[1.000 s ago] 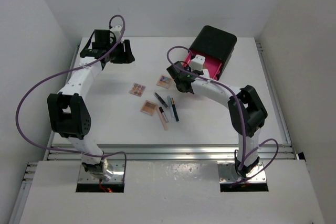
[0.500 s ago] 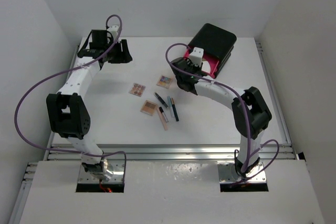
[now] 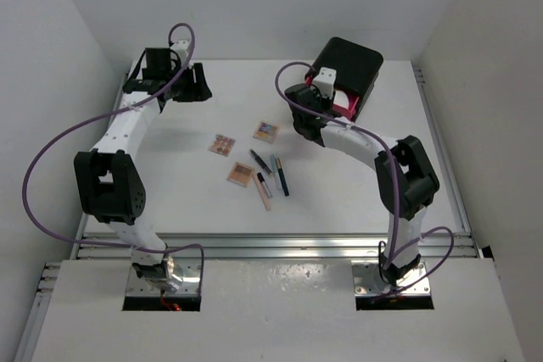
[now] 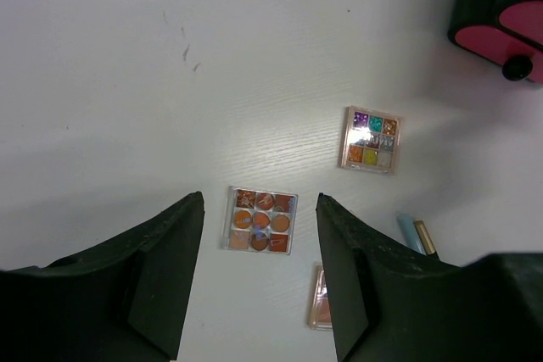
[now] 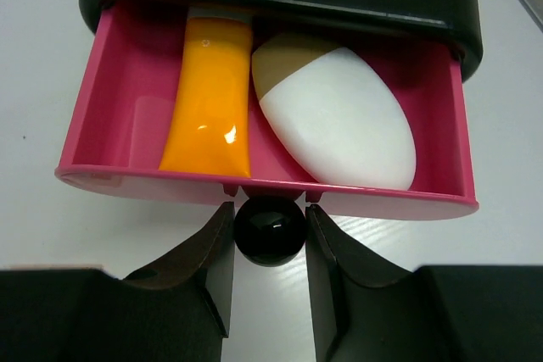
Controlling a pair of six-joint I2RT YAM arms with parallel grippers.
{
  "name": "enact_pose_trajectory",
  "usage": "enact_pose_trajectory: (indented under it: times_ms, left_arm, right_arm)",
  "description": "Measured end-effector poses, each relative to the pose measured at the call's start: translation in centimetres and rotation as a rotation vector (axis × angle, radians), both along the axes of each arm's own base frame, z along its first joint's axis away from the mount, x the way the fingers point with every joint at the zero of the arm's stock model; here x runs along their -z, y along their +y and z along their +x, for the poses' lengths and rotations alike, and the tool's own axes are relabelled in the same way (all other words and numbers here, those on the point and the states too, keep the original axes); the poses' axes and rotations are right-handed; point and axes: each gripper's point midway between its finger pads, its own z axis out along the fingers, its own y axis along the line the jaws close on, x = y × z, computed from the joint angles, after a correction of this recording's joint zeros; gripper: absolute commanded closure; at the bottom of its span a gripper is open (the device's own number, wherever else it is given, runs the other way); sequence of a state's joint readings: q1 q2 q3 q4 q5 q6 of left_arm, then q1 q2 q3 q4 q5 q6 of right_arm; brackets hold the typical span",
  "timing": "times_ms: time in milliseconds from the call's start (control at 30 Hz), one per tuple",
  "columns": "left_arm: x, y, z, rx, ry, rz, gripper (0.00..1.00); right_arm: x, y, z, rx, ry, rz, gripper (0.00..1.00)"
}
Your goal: Organize the makeup
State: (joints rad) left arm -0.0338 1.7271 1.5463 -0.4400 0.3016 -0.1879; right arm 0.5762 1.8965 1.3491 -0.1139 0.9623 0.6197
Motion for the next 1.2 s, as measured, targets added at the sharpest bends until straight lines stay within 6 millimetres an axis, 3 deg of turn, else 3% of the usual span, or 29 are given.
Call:
enact_pose_trajectory:
  times_ms: [567,633,867,1067,1200]
  left_arm:
    - [0.4,0.4,0.1,-0.003,0.007,0.000,0.39]
    - [0.4,0.4,0.1,-0.003,0.008,0.000,0.39]
    - [0.5,0.4,0.1,-0.001,0.009,0.003,0.35]
    - [0.5,0.4,0.2,0.004,0.006,0.009,0.34]
    - [0.8,0.4,0.1,0.005,0.009,0.011,0.34]
  right_arm:
    - [0.0,-3.1,5.6,0.048,-0.050,0.054,0.98]
    - [-0.1,-3.3,6.0,0.047,-0.055,0.063,0.93]
    - [0.0,-3.5,6.2,0.046,-0.055,0.071,0.90]
    - [0.0,-3.6,6.2,0.047,-0.055,0.078,0.74]
    - [0.1,-3.6,6.4,0.043,-0.057,0.090,0.54]
